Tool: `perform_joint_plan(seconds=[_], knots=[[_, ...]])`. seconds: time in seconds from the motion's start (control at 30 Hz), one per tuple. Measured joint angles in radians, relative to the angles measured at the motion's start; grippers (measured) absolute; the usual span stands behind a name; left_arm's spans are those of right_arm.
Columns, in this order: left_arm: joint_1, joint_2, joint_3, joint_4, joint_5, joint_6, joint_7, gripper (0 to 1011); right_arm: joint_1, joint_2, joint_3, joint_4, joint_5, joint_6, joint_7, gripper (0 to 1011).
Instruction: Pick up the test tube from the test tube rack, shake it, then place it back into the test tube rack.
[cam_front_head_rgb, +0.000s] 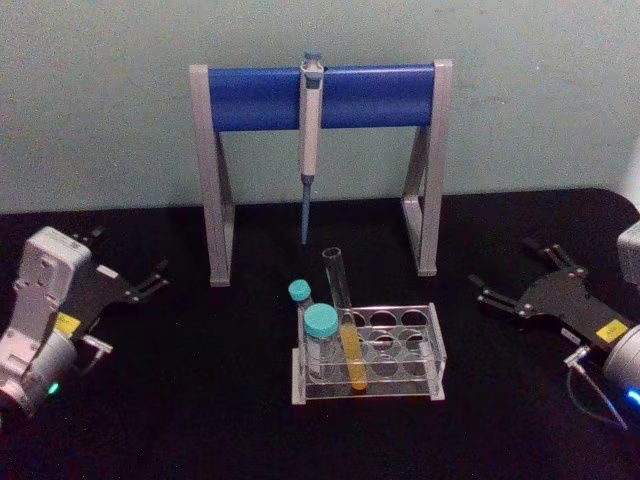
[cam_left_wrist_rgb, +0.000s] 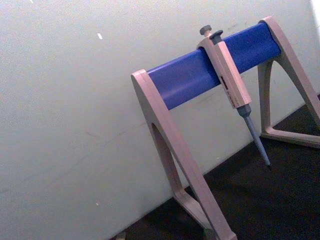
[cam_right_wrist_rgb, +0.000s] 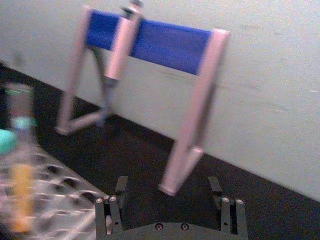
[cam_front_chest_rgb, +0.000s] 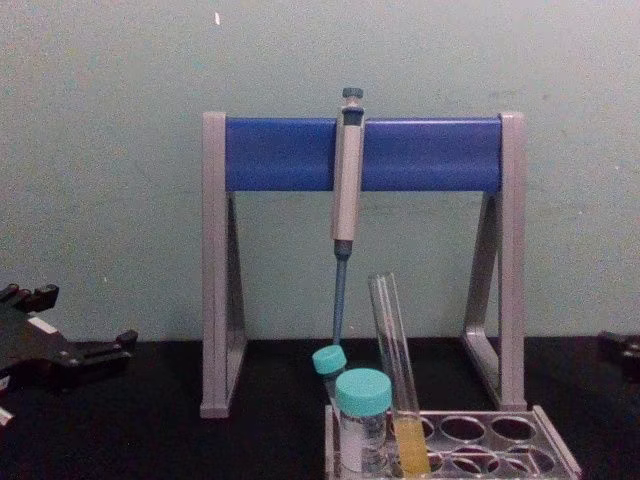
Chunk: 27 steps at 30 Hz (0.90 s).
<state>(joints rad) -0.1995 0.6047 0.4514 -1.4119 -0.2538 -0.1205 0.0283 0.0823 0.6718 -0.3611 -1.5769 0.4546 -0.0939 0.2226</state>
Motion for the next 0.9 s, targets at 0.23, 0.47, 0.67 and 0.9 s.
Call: perform_joint_plan(seconds=[0.23,0.47,0.67,0.9], knots=[[0.0,0.0,0.0,0.0,0.0,0.0,0.0,1001,0.005,0.019,0.003,-0.038,0.104,0.046,0.177,1000],[0.0,0.0,0.0,0.0,0.0,0.0,0.0,1001,0.052,0.009,-0.023,-0.033,0.157,0.123,0.31,1000],[0.0,0.0,0.0,0.0,0.0,0.0,0.0,1001,0.118,-0.013,-0.068,-0.005,0.19,0.183,0.405,1000],[0.0,0.0,0.0,0.0,0.0,0.0,0.0,1001,0.175,-0.036,-0.116,0.029,0.21,0.216,0.443,1000]])
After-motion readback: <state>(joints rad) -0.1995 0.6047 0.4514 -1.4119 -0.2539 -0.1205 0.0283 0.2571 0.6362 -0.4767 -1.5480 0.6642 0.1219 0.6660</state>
